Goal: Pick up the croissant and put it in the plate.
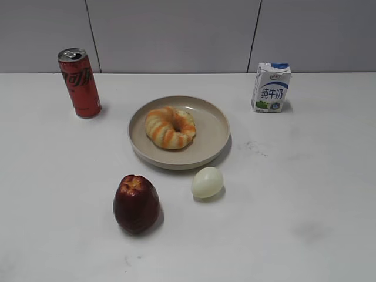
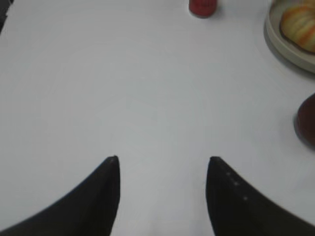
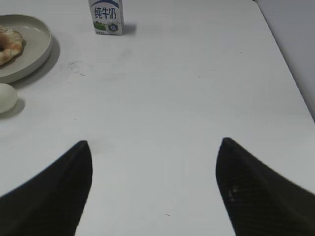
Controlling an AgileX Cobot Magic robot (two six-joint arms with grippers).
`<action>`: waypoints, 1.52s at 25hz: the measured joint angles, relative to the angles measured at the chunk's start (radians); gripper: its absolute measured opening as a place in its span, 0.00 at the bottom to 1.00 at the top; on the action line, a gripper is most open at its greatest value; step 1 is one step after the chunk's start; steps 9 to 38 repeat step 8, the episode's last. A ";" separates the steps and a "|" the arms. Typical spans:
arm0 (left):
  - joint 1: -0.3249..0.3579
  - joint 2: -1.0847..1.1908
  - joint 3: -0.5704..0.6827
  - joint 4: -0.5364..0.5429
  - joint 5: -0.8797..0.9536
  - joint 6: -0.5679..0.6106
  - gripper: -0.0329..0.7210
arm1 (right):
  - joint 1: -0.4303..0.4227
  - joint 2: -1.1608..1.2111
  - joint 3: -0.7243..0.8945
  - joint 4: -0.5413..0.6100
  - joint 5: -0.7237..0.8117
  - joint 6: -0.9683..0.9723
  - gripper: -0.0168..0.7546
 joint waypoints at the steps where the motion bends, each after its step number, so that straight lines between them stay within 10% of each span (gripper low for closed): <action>1: 0.009 -0.023 0.000 0.000 0.000 0.001 0.48 | 0.000 0.000 0.000 0.000 0.000 0.000 0.79; 38: 0.018 -0.168 0.000 -0.001 0.000 0.000 0.37 | 0.000 0.000 0.000 0.000 0.000 0.000 0.79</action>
